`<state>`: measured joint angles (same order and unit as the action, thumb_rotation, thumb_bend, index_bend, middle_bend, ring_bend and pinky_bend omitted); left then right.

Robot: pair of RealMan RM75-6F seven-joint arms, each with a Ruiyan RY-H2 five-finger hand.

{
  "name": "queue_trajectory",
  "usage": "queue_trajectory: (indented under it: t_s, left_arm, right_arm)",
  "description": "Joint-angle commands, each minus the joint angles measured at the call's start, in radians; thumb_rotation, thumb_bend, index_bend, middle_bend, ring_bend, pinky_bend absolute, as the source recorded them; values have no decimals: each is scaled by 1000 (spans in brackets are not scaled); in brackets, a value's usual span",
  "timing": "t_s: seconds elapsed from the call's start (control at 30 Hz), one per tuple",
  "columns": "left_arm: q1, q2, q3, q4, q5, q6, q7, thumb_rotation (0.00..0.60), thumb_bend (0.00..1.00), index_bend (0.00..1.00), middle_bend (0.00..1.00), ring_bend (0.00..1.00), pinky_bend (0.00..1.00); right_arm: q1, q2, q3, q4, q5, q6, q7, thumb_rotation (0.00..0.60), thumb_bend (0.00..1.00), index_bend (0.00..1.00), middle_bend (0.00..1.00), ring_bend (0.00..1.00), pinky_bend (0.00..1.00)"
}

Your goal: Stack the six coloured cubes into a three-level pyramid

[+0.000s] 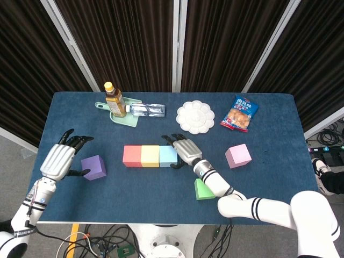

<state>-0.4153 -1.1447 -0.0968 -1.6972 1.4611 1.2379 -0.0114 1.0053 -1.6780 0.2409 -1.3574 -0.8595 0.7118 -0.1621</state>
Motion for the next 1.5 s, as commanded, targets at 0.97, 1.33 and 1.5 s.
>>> queue_trajectory:
  t_s: [0.97, 1.33, 1.5]
  left_arm:
    - [-5, 4, -9, -11, -17, -7, 16, 600, 0, 174, 207, 203, 46]
    - [-1, 3, -6, -1, -22, -9, 7, 600, 0, 174, 207, 203, 46]
    - [0, 3, -4, 2, -19, -7, 3, 600, 0, 174, 206, 203, 46]
  right_arm:
    - [-20, 95, 12, -2, 16, -27, 57, 600, 160, 0, 113, 0, 0]
    - [15, 17, 23, 81, 17, -53, 69, 600, 160, 0, 113, 0, 0]
    - [16, 15, 21, 80, 15, -52, 65, 600, 160, 0, 113, 0, 0]
